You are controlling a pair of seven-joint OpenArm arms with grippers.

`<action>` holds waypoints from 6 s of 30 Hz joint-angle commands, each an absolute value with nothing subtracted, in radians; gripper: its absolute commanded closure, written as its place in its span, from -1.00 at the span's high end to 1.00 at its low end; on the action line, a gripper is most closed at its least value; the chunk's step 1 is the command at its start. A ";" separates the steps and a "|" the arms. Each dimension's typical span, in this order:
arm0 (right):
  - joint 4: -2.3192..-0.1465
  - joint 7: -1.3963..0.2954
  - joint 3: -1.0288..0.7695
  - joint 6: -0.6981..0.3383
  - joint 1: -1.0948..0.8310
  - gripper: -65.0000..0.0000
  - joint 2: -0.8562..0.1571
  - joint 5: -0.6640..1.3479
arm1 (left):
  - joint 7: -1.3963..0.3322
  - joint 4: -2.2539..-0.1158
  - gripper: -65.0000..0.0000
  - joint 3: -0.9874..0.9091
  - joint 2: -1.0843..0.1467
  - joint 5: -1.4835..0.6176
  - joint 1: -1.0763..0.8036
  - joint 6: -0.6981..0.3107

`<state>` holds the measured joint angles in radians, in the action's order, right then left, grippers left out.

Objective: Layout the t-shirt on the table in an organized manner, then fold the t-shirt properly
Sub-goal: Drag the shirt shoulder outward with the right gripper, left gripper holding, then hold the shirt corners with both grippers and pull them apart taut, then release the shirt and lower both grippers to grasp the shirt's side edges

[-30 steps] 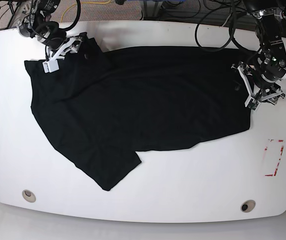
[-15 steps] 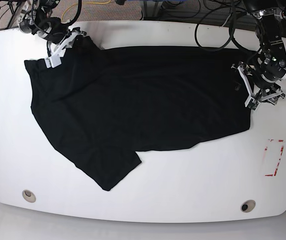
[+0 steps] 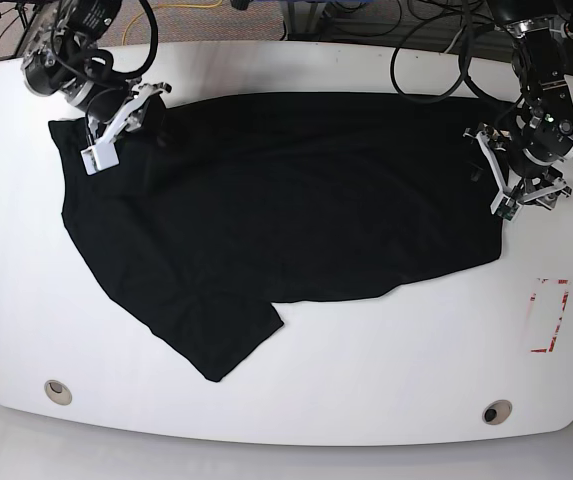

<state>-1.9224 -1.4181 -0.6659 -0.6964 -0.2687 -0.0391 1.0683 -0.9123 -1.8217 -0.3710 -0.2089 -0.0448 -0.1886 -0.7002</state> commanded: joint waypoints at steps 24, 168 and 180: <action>-1.696 -1.396 -0.618 -0.698 -0.051 1.00 -0.125 1.102 | -0.895 -1.837 0.47 -0.375 -0.222 -0.050 -0.180 -0.698; -1.940 -1.032 -0.753 -0.698 -0.390 0.86 -0.214 0.361 | -0.898 -1.876 0.55 -0.427 -0.306 -0.142 -0.427 -0.698; -1.886 -1.032 -0.742 -0.698 -0.194 0.86 -0.217 0.358 | -0.898 -1.929 0.55 -0.433 -0.306 -0.139 -0.291 -0.698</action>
<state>-1.8954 -1.0515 -0.7406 -0.6998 -0.2386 -0.2028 0.3439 -0.9165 -1.9091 -0.4248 -0.2905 -0.1352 -0.3290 -0.7040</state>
